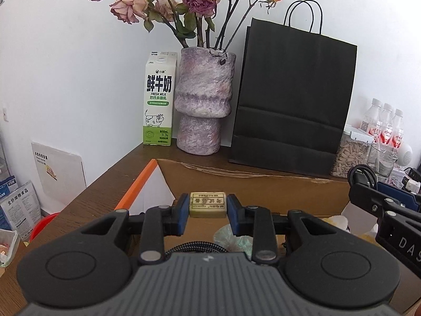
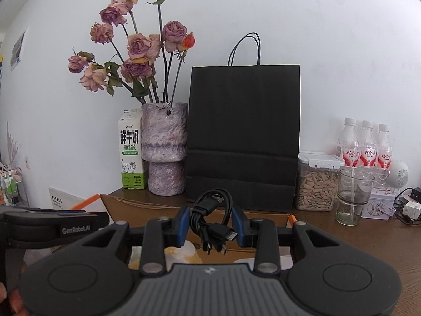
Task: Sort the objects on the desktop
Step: 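Carry the power cord and tan block over the box with both grippers, then open both grippers to drop the cord and block into the box, then withdraw both grippers from the box toward the remaining table items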
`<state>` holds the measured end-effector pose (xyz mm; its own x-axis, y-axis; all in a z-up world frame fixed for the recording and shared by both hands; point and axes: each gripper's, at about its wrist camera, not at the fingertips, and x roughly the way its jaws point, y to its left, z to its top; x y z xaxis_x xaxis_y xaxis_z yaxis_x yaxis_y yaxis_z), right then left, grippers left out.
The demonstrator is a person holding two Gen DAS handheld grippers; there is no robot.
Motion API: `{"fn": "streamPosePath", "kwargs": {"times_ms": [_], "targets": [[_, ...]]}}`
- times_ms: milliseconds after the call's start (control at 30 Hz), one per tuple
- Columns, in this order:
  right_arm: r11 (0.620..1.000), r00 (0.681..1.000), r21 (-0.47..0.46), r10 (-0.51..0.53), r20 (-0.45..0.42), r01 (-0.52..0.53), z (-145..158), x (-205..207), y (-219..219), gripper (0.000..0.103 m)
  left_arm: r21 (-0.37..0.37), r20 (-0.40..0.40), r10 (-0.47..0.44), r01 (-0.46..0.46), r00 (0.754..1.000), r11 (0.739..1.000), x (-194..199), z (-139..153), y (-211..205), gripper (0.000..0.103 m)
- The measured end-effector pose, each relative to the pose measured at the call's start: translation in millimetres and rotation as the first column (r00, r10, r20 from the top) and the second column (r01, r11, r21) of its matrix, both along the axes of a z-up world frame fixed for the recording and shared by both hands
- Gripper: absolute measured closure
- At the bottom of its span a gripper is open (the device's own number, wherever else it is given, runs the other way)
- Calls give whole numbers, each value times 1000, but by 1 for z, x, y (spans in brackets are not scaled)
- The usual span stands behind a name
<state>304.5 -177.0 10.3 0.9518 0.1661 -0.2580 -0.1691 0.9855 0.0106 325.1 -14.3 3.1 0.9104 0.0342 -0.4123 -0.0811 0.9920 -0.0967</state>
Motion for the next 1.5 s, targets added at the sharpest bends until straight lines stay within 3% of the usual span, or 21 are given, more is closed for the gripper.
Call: {"fn": "streamPosePath", "kwargs": {"times_ms": [67, 100, 133, 167, 200, 233, 333, 600, 1100, 1500], "targets": [[1000, 1000, 3, -4, -7, 4, -1, 0, -1, 69, 3, 9, 6, -6, 1000, 1000, -2, 0, 0, 71], [1000, 1000, 0, -6, -10, 6, -2, 0, -1, 69, 8, 18, 12, -12, 1000, 1000, -4, 0, 0, 63], [1000, 1000, -3, -5, -8, 5, -3, -2, -1, 57, 16, 30, 19, -20, 999, 1000, -6, 1, 0, 54], [1000, 1000, -8, -2, -7, 1, -4, -3, 0, 43, 22, 49, 28, -29, 998, 999, -8, 2, -1, 29], [1000, 1000, -11, 0, -5, 0, -4, -5, 1, 12, 29, 83, 39, -41, 996, 999, -13, 5, -2, 5], [1000, 1000, -13, -1, 3, 1, -4, -7, 2, 3, 35, 124, 63, -67, 990, 997, -18, 6, -2, 0], [1000, 999, -26, -11, 41, 12, 0, -17, 6, 1, 71, 201, 107, -123, 974, 990, -28, 8, -3, 0], [999, 998, -34, -18, 55, 19, -1, -22, 9, 0, 107, 199, 101, -124, 975, 986, -31, 6, -9, 0], [998, 998, -63, -22, 57, 26, -7, -31, 14, 0, 74, 196, 106, -122, 975, 990, -38, 5, 1, 0], [992, 991, -122, -27, 129, 43, -14, -75, 10, 0, 117, 204, 64, -89, 977, 989, -76, 2, 2, 0]]}}
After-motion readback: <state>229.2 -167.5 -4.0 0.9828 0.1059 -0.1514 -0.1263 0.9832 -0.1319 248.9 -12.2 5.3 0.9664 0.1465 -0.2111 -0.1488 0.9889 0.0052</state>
